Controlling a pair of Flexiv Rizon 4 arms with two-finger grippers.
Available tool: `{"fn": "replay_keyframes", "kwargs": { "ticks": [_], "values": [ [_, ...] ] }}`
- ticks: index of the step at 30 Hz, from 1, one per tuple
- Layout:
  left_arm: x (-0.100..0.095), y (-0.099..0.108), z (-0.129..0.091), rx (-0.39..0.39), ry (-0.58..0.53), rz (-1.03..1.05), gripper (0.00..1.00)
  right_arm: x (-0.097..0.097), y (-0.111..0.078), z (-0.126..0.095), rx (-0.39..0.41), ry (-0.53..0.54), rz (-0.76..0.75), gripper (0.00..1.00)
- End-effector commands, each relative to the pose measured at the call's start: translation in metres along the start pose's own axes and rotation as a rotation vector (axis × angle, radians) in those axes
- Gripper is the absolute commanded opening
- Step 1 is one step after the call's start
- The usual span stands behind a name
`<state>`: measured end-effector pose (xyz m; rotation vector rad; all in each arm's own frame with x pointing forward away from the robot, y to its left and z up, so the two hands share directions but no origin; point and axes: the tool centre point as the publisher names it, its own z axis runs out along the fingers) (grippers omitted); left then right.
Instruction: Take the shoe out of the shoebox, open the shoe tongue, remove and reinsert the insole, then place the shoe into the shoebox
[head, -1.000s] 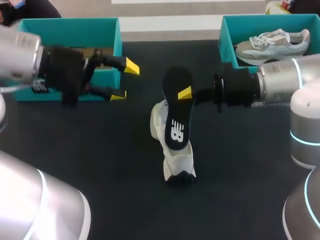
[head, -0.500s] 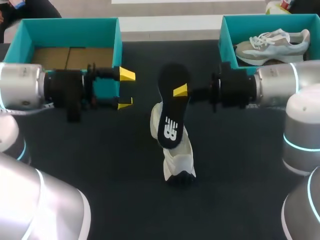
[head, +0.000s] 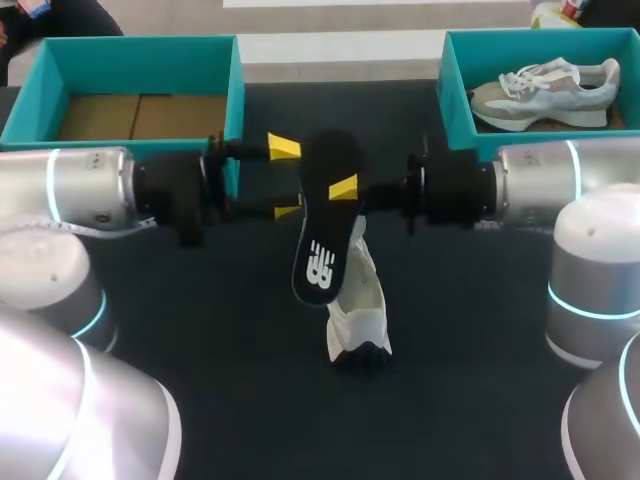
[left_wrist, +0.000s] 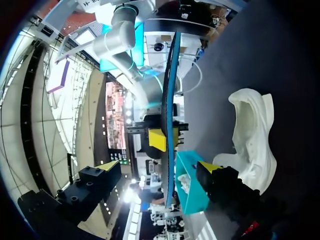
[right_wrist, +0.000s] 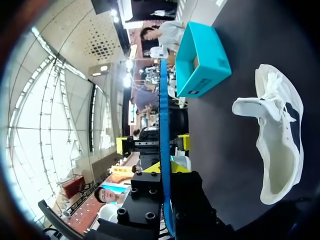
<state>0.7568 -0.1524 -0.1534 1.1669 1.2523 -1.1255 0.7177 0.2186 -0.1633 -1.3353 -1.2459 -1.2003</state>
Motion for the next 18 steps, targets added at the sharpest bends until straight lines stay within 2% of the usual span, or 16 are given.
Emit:
{"fn": "replay_keyframes", "kwargs": {
  "ticks": [1,2,5,6,7,8,12,14,18],
  "values": [
    [0.004,0.009,0.021,0.016,-0.007,-0.003,0.96,-0.002,0.001,0.011,0.001,0.005,0.0,0.0],
    [0.005,0.009,0.023,0.021,-0.008,-0.004,0.86,-0.002,0.001,0.011,0.001,0.008,0.0,0.0],
    [0.008,0.008,0.027,0.023,-0.006,-0.007,0.76,-0.002,0.0,0.013,0.001,0.01,0.0,0.0],
    [0.009,0.008,0.029,0.024,-0.008,-0.017,0.67,-0.002,0.0,0.013,0.0,0.012,-0.001,0.0],
    [0.009,0.007,0.03,0.023,-0.011,-0.022,0.47,-0.002,0.0,0.013,-0.001,0.013,-0.001,0.0],
    [0.009,0.007,0.031,0.022,-0.012,-0.023,0.42,-0.002,0.0,0.013,-0.002,0.014,-0.001,0.0],
    [0.011,0.007,0.033,0.018,-0.014,-0.027,0.39,-0.003,0.0,0.013,-0.005,0.014,0.0,0.0],
    [0.012,0.007,0.033,0.018,-0.013,-0.029,0.27,-0.003,-0.001,0.013,-0.004,0.015,0.0,0.0],
    [0.013,0.006,0.034,0.021,-0.011,-0.035,0.22,-0.004,-0.001,0.014,-0.004,0.018,0.001,0.0]
  ]
}}
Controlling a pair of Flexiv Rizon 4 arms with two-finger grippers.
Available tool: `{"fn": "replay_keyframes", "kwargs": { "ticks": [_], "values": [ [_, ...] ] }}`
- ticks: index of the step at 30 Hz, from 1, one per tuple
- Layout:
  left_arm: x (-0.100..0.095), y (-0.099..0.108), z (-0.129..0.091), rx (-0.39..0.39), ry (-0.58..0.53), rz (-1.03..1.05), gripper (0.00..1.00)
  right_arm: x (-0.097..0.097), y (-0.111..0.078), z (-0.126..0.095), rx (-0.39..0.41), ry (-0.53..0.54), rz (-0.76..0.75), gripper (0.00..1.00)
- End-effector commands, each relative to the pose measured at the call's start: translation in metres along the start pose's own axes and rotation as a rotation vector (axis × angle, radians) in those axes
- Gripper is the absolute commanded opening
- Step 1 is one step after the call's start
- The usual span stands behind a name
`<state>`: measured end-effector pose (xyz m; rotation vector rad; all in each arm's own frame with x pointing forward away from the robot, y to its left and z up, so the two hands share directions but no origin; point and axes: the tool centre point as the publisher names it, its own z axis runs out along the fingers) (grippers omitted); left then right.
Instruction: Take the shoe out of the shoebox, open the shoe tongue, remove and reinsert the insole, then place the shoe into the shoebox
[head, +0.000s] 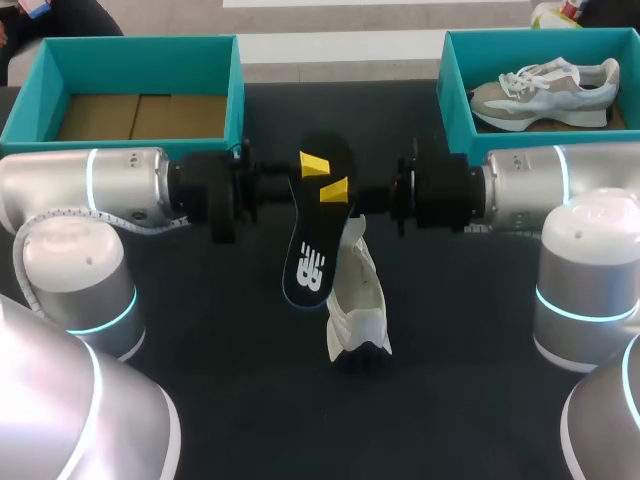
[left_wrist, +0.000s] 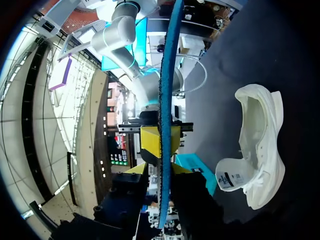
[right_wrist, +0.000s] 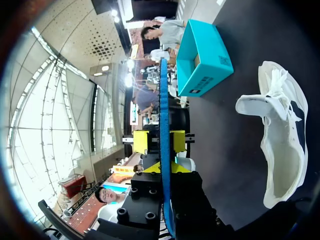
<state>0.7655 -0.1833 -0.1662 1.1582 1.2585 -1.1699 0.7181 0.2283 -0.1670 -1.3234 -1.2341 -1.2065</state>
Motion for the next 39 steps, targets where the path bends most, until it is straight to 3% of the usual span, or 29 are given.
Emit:
{"fn": "replay_keyframes", "kwargs": {
  "ticks": [1,6,14,15,16,27,31,33,34,39],
  "values": [
    [0.001,0.0,0.002,-0.001,-0.001,-0.004,0.19,-0.002,0.0,0.004,-0.005,0.003,-0.001,0.0],
    [0.003,-0.001,0.004,0.003,0.001,-0.005,0.03,-0.002,0.002,0.007,0.0,0.006,-0.004,0.0],
    [0.006,-0.004,0.004,0.013,0.006,-0.025,0.0,-0.003,0.002,0.009,0.003,0.007,-0.004,0.0],
    [0.007,-0.003,0.003,0.011,0.007,-0.035,0.0,-0.004,0.0,0.008,-0.006,0.0,0.008,0.37],
    [0.007,-0.003,0.002,0.011,0.013,-0.049,0.0,-0.006,-0.002,0.005,-0.015,-0.001,0.011,1.0],
    [0.01,-0.015,-0.029,0.025,0.066,-0.242,0.0,-0.008,-0.022,-0.044,-0.136,-0.111,-0.083,1.0],
    [0.008,-0.027,-0.038,0.075,0.107,-0.366,0.0,-0.005,-0.024,-0.058,-0.144,-0.193,-0.265,1.0],
    [0.006,-0.031,-0.04,0.069,0.119,-0.45,0.0,0.001,-0.026,-0.062,-0.161,-0.25,-0.477,1.0],
    [0.006,-0.033,-0.041,0.064,0.132,-0.508,0.0,0.003,-0.026,-0.062,-0.125,-0.199,-0.6,1.0],
    [0.006,-0.034,-0.041,0.053,0.144,-0.542,0.0,0.002,-0.025,-0.063,-0.134,-0.212,-0.589,1.0]
  ]
}}
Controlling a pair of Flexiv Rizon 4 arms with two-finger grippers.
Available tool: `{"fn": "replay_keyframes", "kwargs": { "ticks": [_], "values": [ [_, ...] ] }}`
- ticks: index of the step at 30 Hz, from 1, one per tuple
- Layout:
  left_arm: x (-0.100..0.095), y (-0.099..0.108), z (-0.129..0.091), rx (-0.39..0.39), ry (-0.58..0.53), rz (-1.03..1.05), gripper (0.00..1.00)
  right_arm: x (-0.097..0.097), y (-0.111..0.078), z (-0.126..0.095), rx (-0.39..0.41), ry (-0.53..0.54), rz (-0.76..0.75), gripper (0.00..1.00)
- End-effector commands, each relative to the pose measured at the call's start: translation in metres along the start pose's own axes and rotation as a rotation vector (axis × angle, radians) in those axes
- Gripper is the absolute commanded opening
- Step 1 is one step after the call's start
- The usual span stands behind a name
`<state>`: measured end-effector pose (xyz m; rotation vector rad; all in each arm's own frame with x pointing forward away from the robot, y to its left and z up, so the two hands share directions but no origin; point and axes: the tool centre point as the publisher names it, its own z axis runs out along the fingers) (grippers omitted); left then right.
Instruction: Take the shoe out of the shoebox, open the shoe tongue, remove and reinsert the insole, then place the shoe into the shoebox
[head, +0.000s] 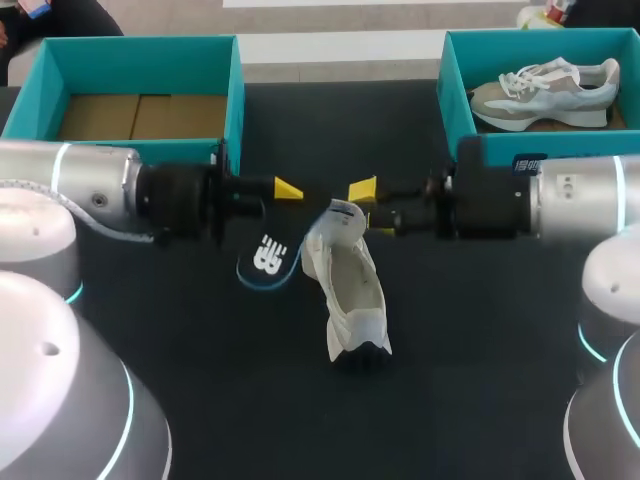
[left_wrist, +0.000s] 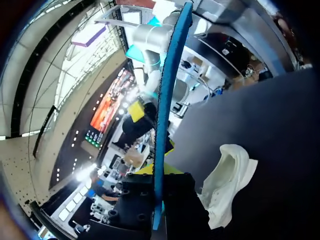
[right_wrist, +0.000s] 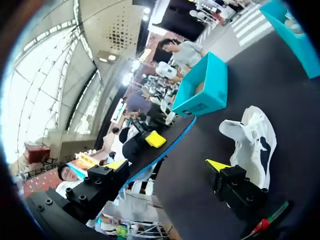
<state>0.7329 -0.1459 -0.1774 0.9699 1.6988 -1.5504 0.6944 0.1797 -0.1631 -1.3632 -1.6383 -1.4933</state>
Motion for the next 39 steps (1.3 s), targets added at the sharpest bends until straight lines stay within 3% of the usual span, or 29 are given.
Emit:
{"fn": "replay_keyframes", "kwargs": {
  "ticks": [1,13,14,15,16,18,20,21,36,39],
  "values": [
    [-0.003,-0.006,-0.002,-0.012,0.022,-0.008,0.0,0.001,-0.002,-0.013,-0.008,-0.002,-0.187,1.0],
    [-0.003,-0.006,-0.002,-0.012,0.022,-0.008,0.0,0.001,-0.002,-0.013,-0.008,-0.002,-0.187,1.0],
    [-0.003,-0.006,-0.002,-0.012,0.022,-0.008,0.0,0.004,0.001,-0.013,0.013,0.015,-0.29,1.0],
    [-0.003,-0.006,-0.002,-0.012,0.022,-0.008,0.0,0.007,0.004,-0.01,0.114,-0.028,-0.41,1.0],
    [-0.003,-0.009,-0.004,-0.002,0.011,-0.03,0.0,0.011,0.004,-0.009,0.149,-0.079,-0.545,1.0],
    [-0.001,-0.011,-0.006,0.016,0.02,-0.065,0.0,0.015,0.002,-0.006,0.23,-0.056,-0.73,1.0],
    [0.003,-0.014,-0.007,0.04,0.021,-0.1,0.0,0.018,0.0,-0.001,0.369,-0.005,-0.875,1.0],
    [0.005,-0.014,-0.007,0.033,0.019,-0.114,0.0,0.02,-0.001,0.0,0.386,0.056,-0.936,1.0],
    [0.007,-0.013,-0.007,0.055,0.0,-0.174,0.0,0.02,-0.001,0.0,0.386,0.056,-0.936,1.0],
    [0.007,-0.013,-0.007,0.055,0.0,-0.174,0.0,0.005,0.003,-0.005,0.456,-0.103,-1.129,1.0]
  ]
}}
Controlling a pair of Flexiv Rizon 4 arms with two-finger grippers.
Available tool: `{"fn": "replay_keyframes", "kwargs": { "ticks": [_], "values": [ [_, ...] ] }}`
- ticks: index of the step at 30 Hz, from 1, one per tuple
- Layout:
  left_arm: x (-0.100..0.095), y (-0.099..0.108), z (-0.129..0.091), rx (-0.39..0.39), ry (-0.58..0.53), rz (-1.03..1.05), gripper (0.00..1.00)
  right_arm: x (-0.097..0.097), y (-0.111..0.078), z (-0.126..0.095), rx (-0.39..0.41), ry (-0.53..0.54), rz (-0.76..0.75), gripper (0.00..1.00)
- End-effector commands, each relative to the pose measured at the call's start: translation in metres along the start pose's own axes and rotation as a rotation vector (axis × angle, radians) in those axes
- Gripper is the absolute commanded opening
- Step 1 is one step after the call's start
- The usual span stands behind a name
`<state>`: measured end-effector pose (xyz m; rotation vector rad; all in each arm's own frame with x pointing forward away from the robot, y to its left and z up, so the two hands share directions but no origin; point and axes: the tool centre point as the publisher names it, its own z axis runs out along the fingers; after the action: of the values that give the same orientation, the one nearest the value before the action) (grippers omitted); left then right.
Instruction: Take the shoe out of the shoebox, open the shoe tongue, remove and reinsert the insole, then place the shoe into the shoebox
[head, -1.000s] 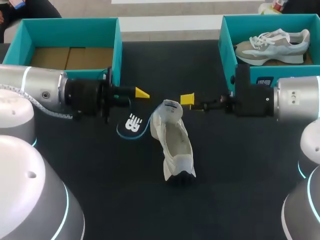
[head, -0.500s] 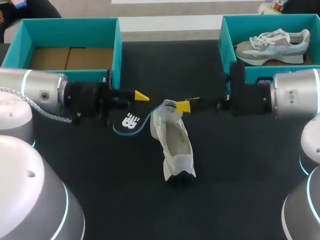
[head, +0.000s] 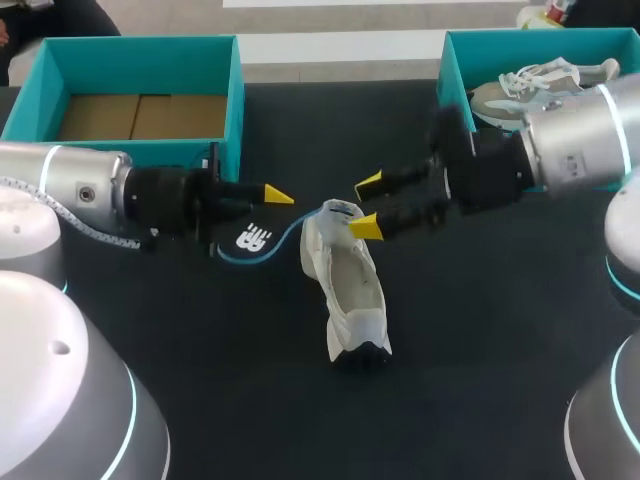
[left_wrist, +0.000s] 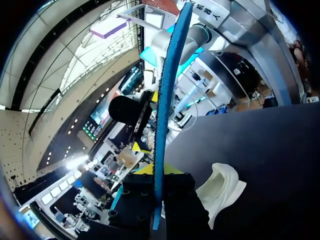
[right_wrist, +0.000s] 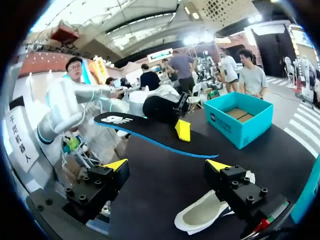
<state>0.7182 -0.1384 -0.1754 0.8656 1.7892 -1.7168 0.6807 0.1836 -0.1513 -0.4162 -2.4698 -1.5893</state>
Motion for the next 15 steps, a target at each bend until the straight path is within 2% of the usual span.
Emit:
{"fn": "replay_keyframes", "kwargs": {
  "ticks": [1,2,6,7,10,15],
  "values": [
    [0.001,0.0,0.0,0.0,0.001,0.001,0.0,-0.017,-0.005,-0.005,0.243,-0.104,-0.237,1.0],
    [0.001,0.0,0.0,0.0,0.001,0.001,0.0,-0.02,-0.007,-0.007,0.293,-0.148,-0.317,1.0],
    [0.001,0.0,0.0,0.0,0.001,0.001,0.0,-0.026,-0.012,-0.014,0.422,-0.217,-0.429,1.0],
    [0.001,0.0,0.0,0.0,0.001,0.001,0.0,-0.026,-0.014,-0.015,0.513,-0.24,-0.495,1.0],
    [0.001,0.0,0.0,0.0,0.001,0.001,0.0,-0.025,-0.022,-0.017,0.631,-0.229,-0.559,1.0],
    [0.001,0.0,0.0,0.0,0.001,0.001,0.0,-0.025,-0.022,-0.017,0.631,-0.229,-0.559,1.0]
  ]
}}
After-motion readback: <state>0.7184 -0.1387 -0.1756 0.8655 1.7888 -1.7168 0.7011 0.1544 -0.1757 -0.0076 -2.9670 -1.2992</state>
